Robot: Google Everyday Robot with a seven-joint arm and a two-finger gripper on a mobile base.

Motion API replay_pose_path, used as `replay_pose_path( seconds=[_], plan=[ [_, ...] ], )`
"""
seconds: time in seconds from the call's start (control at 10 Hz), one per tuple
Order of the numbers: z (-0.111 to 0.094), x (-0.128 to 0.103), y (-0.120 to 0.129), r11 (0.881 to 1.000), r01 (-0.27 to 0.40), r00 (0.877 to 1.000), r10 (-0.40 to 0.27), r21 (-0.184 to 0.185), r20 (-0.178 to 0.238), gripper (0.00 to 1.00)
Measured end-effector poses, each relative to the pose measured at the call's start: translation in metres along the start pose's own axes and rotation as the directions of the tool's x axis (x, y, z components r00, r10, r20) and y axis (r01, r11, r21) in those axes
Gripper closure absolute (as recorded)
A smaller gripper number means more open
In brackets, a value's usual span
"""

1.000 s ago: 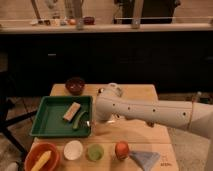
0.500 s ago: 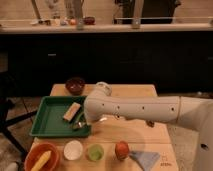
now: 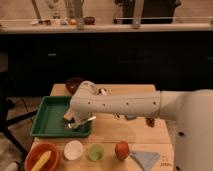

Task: Place fork in tray

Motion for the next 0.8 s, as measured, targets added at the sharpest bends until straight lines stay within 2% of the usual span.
replay_pose_path(
  seconds=[0.3, 0.8],
  plan=[
    [0.021, -0.026, -0.014, 0.998, 0.048, 0.999, -0.048, -0.027, 0.011, 1.00],
    [0.043, -0.040, -0.033, 0.996, 0.072, 0.997, -0.072, -0.059, 0.006, 1.00]
  ],
)
